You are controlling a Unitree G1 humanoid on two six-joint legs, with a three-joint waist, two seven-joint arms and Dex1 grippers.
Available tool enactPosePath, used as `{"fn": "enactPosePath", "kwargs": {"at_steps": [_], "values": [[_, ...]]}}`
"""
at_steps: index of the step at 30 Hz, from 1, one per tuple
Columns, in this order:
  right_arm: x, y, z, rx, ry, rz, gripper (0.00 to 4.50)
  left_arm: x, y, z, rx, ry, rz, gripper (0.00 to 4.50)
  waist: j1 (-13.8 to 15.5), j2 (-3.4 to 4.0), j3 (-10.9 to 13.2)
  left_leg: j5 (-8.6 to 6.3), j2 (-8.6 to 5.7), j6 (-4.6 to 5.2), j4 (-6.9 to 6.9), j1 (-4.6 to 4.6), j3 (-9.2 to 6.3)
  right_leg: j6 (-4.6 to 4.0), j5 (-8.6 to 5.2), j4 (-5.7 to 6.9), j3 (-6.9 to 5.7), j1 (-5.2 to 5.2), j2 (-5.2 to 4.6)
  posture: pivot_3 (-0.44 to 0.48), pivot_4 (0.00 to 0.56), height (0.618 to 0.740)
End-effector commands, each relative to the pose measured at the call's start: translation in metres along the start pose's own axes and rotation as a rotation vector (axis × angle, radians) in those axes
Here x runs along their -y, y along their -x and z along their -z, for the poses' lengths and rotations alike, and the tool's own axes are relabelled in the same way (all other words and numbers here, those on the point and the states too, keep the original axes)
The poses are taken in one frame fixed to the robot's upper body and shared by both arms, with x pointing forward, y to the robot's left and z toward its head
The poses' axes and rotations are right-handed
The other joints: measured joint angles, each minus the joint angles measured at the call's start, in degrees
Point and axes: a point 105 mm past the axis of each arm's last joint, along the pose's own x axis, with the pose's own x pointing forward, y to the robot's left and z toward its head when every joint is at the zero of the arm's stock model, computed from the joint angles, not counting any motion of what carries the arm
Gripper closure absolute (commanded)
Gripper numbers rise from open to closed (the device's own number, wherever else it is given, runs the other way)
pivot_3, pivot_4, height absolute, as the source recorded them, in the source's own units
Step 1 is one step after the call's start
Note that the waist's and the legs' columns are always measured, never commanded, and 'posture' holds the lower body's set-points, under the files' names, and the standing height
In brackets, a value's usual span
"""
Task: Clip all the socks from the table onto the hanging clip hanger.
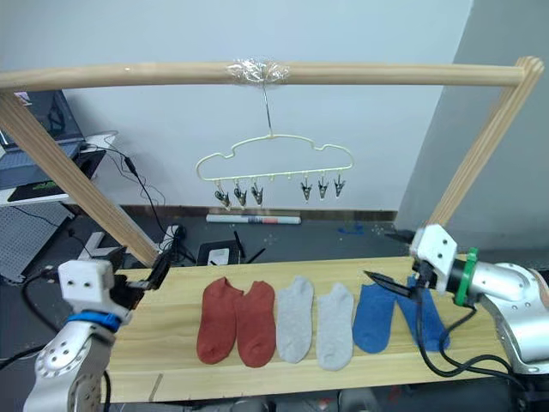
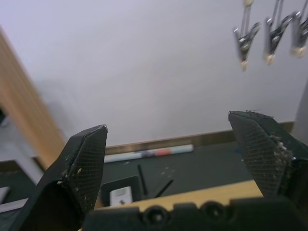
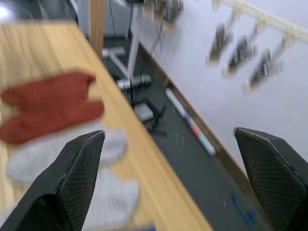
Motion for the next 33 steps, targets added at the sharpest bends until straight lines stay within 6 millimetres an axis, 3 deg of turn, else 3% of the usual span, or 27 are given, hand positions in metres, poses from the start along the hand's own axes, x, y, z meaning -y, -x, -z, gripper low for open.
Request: {"fn": "enactPosePath", "kwargs": {"at_steps": [1, 5, 8, 12, 33], "values": [[-0.014, -0.018, -0.035, 0.108, -0.013, -0.039, 0.01, 0.018, -0.013, -0.023, 0.084, 0.001, 0.024, 0.03, -0.1, -0.03, 0.7, 0.03, -0.01, -0.05, 0.00, -0.16, -0.01, -0.03, 0.03, 0.02, 0.00, -0.16, 0.00, -0.161, 0.199, 0.740], [-0.023, -0.025, -0.048, 0.142, -0.038, -0.066, 0.01, 0.029, -0.022, -0.032, 0.134, 0.004, 0.029, 0.03, -0.2, -0.02, 2.1, 0.09, 0.00, -0.17, -0.03, -0.55, -0.03, -0.05, 0.02, -0.02, -0.08, -0.53, -0.01, -0.166, 0.224, 0.740], [-0.026, -0.029, -0.052, 0.155, -0.048, -0.077, 0.00, 0.039, -0.031, -0.031, 0.158, 0.026, 0.039, 0.58, -0.4, -0.15, 2.9, 0.13, -0.03, -0.23, 0.02, -1.18, 0.01, -0.07, 0.04, 0.08, -0.09, -1.28, -0.04, -0.173, 0.238, 0.740], [-0.028, -0.033, -0.058, 0.170, -0.050, -0.084, 0.00, 0.046, -0.039, -0.033, 0.186, 0.040, 0.032, 1.71, -0.5, -0.14, 3.9, 0.12, -0.01, -0.22, 0.01, -1.35, 0.02, -0.07, 0.04, 0.10, -0.13, -1.44, -0.04, -0.183, 0.249, 0.740], [-0.043, -0.050, -0.084, 0.245, -0.081, -0.170, 0.00, 0.060, -0.076, -0.056, 0.313, 0.101, 0.003, 1.71, -2.2, -0.67, 7.2, 0.03, -0.02, -0.02, 0.90, -2.01, 0.12, -0.07, 0.08, 1.06, -0.19, -2.16, -0.05, -0.229, 0.305, 0.740]]}}
